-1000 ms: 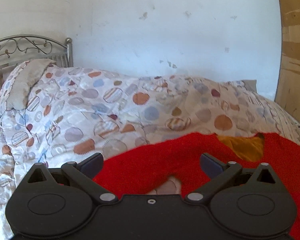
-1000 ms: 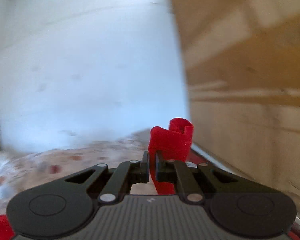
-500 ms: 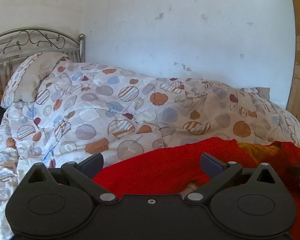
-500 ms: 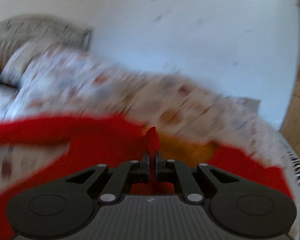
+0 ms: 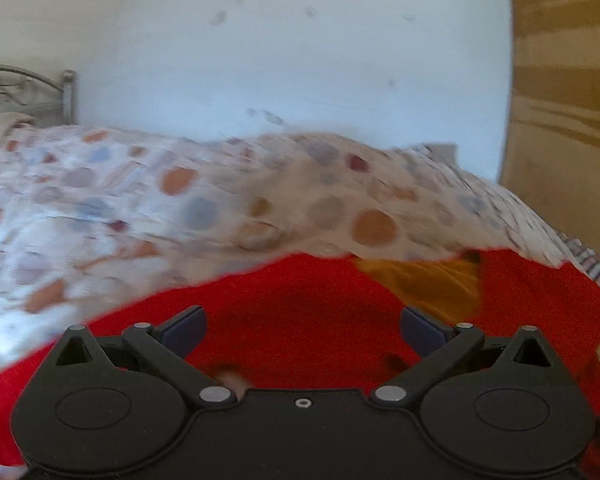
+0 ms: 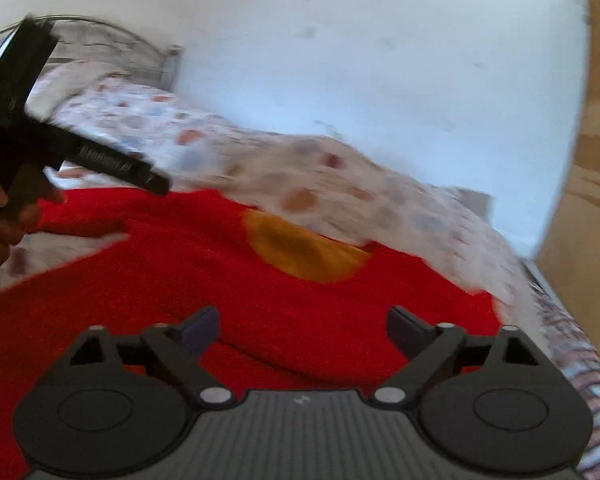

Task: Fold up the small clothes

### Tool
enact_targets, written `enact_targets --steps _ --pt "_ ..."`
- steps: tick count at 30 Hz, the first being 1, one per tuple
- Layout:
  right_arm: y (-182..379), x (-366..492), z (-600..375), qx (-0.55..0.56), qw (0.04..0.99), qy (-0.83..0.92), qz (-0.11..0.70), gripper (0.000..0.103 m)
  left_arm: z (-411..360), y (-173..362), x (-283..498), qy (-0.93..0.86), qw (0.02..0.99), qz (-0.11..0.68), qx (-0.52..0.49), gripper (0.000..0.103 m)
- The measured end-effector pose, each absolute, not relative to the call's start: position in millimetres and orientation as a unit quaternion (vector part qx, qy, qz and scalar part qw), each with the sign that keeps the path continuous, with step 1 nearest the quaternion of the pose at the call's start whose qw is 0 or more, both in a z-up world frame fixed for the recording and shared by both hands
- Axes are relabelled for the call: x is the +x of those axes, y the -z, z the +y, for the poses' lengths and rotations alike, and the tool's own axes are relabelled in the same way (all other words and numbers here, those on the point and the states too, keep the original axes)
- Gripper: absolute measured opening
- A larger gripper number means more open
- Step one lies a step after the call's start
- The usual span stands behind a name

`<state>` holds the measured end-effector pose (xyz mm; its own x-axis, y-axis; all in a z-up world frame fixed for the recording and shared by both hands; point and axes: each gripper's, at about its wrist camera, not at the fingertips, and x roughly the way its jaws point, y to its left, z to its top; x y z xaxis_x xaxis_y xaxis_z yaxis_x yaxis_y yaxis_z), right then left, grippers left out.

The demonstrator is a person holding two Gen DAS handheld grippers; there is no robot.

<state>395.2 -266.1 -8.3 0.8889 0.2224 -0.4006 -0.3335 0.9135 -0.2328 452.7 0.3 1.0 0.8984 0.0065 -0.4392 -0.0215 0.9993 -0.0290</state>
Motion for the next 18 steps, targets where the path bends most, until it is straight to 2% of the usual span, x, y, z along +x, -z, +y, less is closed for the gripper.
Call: enact_targets --steps 4,6,10,13,18 --pt "17 403 -312 -0.143 0.969 -0.058 0.192 0.098 -29 25 471 0.000 0.970 0.244 0.002 0.102" --pt "24 414 -333 -0.138 0.969 -0.014 0.206 0.095 -36 38 477 -0.007 0.966 0.257 0.008 0.102" --pt "50 444 -362 -0.174 0.961 0.047 0.211 0.076 -40 55 484 -0.019 0.964 0.266 0.020 0.102" --pt "61 466 -376 -0.152 0.962 0.059 0.218 0.062 -39 63 483 -0.023 0.963 0.269 0.013 0.103" --pt "55 466 -385 -0.126 0.975 0.031 0.181 0.062 -42 68 482 -0.024 0.964 0.265 0.019 0.103"
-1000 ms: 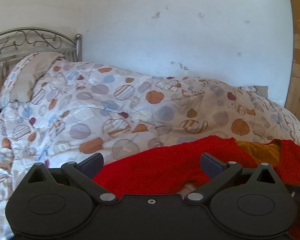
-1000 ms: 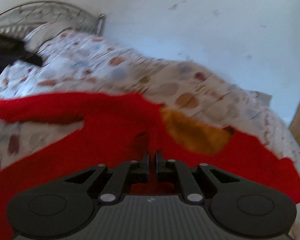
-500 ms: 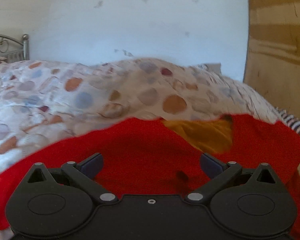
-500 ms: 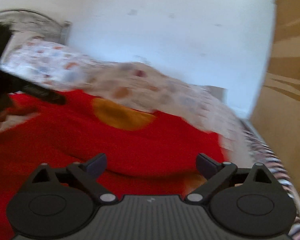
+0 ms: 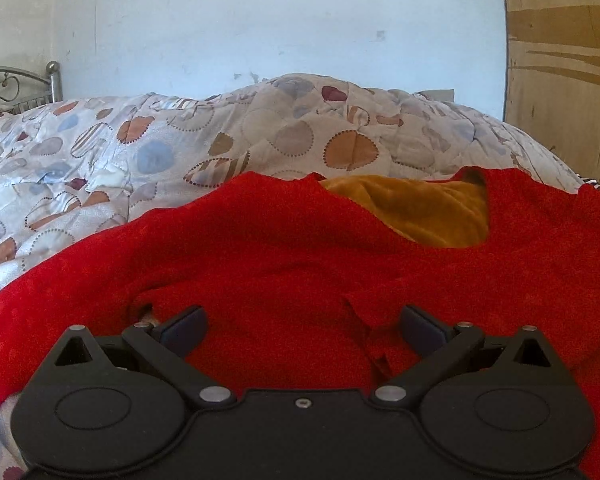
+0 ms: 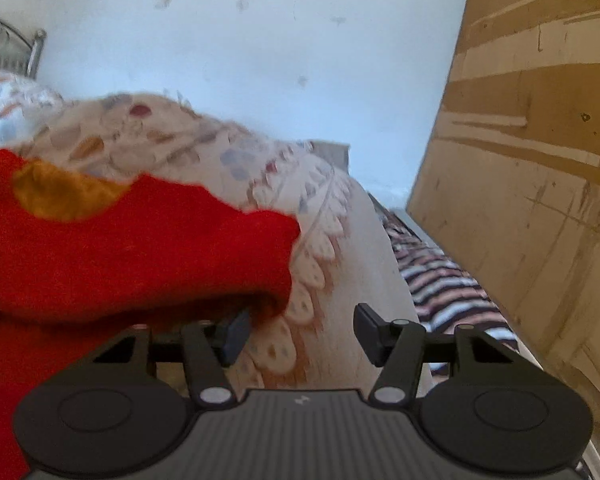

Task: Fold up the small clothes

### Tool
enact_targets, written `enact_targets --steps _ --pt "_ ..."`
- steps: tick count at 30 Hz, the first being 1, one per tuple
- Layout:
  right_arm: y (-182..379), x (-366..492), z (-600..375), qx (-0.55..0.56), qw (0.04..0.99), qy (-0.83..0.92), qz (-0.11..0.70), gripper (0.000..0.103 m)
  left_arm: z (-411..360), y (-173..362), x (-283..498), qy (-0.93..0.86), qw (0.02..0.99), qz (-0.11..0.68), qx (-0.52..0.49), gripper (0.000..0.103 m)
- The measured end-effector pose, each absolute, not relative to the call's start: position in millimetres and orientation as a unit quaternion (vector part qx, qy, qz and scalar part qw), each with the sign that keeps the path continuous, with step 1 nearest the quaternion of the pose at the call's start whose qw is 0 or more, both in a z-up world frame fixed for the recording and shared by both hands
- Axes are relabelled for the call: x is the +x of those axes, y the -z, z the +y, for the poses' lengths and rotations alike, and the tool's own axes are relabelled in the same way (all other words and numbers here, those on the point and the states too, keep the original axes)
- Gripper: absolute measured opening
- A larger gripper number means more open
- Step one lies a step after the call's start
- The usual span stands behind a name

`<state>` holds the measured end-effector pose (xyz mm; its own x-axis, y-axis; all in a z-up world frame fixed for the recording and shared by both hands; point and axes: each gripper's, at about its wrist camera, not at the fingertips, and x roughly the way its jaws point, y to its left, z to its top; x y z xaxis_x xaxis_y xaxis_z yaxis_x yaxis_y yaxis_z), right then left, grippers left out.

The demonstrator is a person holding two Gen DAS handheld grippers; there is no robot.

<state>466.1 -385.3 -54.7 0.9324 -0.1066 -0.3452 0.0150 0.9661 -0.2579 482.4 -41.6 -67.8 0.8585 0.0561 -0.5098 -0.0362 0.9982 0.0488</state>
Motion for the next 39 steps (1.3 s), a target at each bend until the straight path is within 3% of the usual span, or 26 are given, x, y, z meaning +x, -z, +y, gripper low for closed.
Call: enact_targets --steps 4,5,7,11,18,19,20,22,26,31,36,39 --pt "53 470 -378 -0.135 0.975 0.017 0.178 0.058 -42 69 480 -0.028 0.965 0.261 0.019 0.103" --pt "53 474 -377 -0.138 0.974 0.019 0.179 0.041 -43 70 479 -0.029 0.965 0.260 0.020 0.103" --pt "53 483 -376 -0.136 0.973 0.023 0.184 0.015 -44 70 479 -0.030 0.965 0.259 0.023 0.103" --pt "61 482 -379 -0.119 0.975 0.041 0.184 0.010 -44 71 479 -0.027 0.965 0.259 0.021 0.103" --pt "69 486 -386 -0.096 0.969 0.031 0.224 0.012 -45 76 477 -0.029 0.966 0.255 0.025 0.103" --pt "67 483 -390 -0.084 0.969 0.032 0.228 0.016 -45 77 476 -0.029 0.967 0.253 0.025 0.103" --pt "64 479 -393 -0.075 0.970 0.038 0.230 0.031 -45 77 475 -0.028 0.967 0.251 0.024 0.103" --pt "59 465 -399 -0.060 0.971 0.061 0.224 0.050 -44 78 474 -0.028 0.968 0.249 0.022 0.103" --pt "49 456 -399 -0.059 0.976 0.089 0.191 0.072 -44 79 474 -0.027 0.968 0.250 0.019 0.103" --pt "39 493 -382 -0.071 0.983 0.092 0.145 0.090 -42 80 474 -0.025 0.968 0.251 0.013 0.103" --pt "60 552 -369 -0.143 0.969 0.098 0.176 0.090 -41 80 474 -0.024 0.968 0.251 0.012 0.103" --pt "68 560 -380 -0.117 0.970 0.123 0.174 0.101 -41 80 474 -0.023 0.968 0.250 0.010 0.103"
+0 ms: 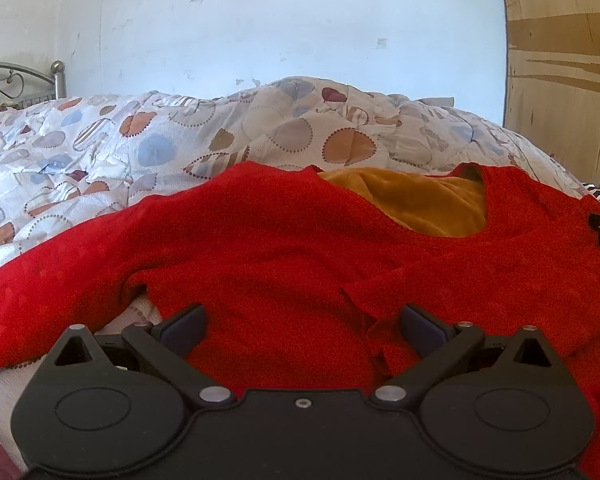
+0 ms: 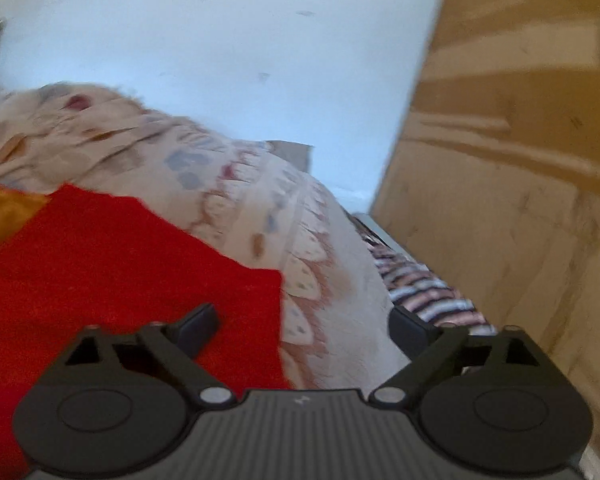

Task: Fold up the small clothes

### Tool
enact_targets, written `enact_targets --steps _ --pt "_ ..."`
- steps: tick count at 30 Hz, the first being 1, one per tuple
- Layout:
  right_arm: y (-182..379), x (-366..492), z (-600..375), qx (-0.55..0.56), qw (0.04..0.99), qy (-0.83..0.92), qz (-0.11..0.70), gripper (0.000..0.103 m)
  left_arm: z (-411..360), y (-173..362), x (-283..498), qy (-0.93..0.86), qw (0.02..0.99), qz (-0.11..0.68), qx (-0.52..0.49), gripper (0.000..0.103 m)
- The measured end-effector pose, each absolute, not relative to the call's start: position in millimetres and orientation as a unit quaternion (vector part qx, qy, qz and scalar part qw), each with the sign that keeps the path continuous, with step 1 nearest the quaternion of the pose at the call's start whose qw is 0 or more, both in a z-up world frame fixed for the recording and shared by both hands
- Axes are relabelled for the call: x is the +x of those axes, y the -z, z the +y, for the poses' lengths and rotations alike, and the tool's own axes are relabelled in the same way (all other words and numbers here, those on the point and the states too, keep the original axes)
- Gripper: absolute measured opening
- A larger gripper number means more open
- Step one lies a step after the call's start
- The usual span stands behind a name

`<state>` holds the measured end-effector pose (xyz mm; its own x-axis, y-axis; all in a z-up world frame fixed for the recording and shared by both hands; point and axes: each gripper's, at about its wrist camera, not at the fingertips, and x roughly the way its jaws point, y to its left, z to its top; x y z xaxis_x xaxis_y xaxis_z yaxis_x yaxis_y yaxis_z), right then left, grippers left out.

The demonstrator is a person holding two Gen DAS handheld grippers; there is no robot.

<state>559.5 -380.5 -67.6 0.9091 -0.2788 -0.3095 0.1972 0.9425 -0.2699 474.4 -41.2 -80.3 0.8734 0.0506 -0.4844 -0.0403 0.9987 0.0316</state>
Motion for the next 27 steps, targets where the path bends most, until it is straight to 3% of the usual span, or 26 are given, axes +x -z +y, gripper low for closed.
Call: enact_targets --steps 8,14,19,27 --pt "81 561 -417 -0.003 0.977 0.084 0.197 0.103 -40 81 475 -0.022 0.968 0.249 0.004 0.103" --pt "81 554 -420 0.011 0.978 0.079 0.192 0.103 -39 82 474 -0.021 0.969 0.248 0.002 0.103" --pt "47 532 -402 -0.031 0.970 0.107 0.216 0.103 -24 73 474 0.001 0.964 0.262 -0.035 0.103" --pt "-11 411 -360 -0.023 0.981 0.050 0.188 0.103 36 29 415 -0.045 0.959 0.257 -0.109 0.103"
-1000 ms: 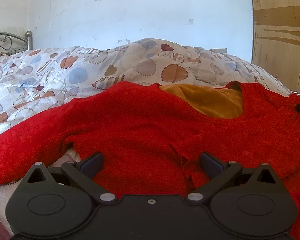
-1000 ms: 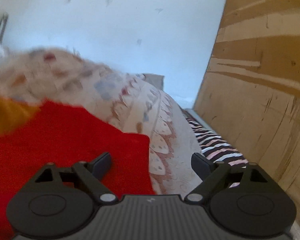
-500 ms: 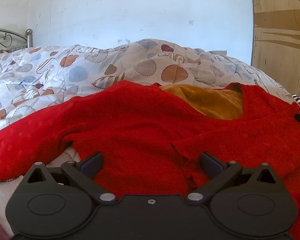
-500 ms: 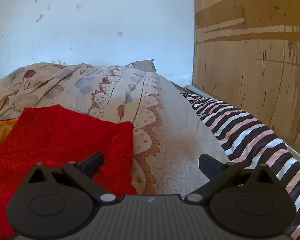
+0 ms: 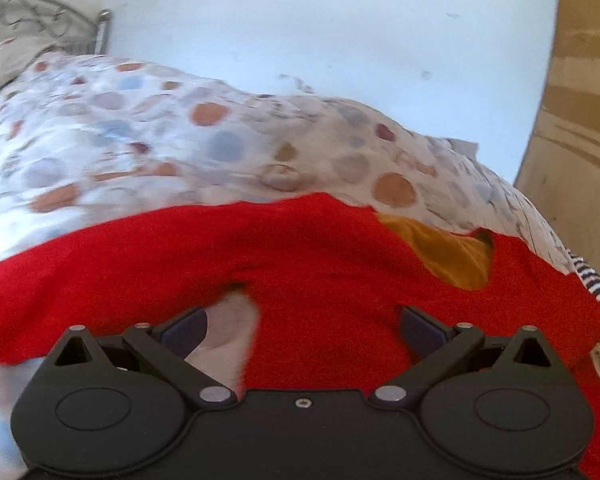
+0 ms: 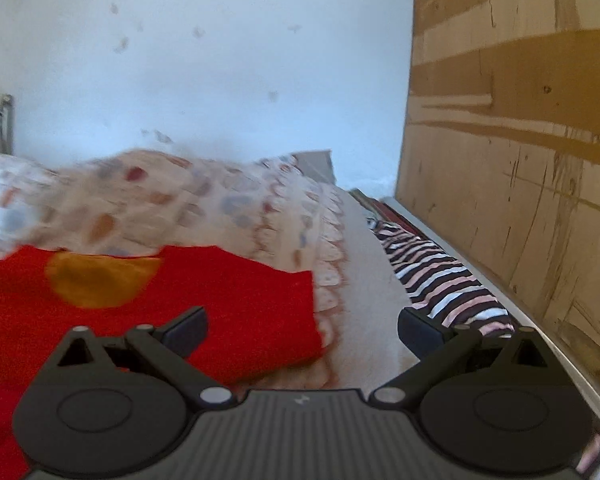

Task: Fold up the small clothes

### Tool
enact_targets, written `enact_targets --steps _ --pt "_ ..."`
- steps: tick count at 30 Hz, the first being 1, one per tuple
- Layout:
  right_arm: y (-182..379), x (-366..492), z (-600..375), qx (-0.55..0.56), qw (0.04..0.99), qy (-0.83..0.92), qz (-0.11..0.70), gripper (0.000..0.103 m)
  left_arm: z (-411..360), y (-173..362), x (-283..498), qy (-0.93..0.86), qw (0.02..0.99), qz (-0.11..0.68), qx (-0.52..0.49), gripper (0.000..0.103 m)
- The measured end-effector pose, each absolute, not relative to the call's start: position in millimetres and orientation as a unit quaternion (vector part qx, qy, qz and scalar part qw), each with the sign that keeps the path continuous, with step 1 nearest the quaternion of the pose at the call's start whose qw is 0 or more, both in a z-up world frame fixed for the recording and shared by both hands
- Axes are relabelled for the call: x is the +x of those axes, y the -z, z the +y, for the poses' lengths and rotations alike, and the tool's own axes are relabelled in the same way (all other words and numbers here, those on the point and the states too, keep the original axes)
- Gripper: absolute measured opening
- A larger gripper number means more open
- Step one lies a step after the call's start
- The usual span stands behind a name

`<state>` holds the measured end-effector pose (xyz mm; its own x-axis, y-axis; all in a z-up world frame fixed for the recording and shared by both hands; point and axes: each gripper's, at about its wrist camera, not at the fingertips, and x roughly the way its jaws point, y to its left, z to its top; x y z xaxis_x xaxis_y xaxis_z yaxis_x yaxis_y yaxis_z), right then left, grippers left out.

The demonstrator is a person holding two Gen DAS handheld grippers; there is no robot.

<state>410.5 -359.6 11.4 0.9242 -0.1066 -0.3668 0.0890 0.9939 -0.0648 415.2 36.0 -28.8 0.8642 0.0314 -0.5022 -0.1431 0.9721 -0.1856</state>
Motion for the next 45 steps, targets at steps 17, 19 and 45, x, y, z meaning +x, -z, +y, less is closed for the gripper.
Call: enact_targets --steps 17,19,45 --pt "19 284 -220 -0.007 0.982 -0.034 0.187 0.103 234 52 284 -0.188 0.923 0.274 -0.195 0.103" --pt "27 290 -213 -0.001 0.979 -0.037 0.198 0.103 241 59 287 -0.157 0.923 0.263 -0.232 0.103" --pt "62 312 -228 0.067 0.962 -0.054 0.259 0.103 263 74 315 -0.316 0.807 0.124 -0.483 0.031"
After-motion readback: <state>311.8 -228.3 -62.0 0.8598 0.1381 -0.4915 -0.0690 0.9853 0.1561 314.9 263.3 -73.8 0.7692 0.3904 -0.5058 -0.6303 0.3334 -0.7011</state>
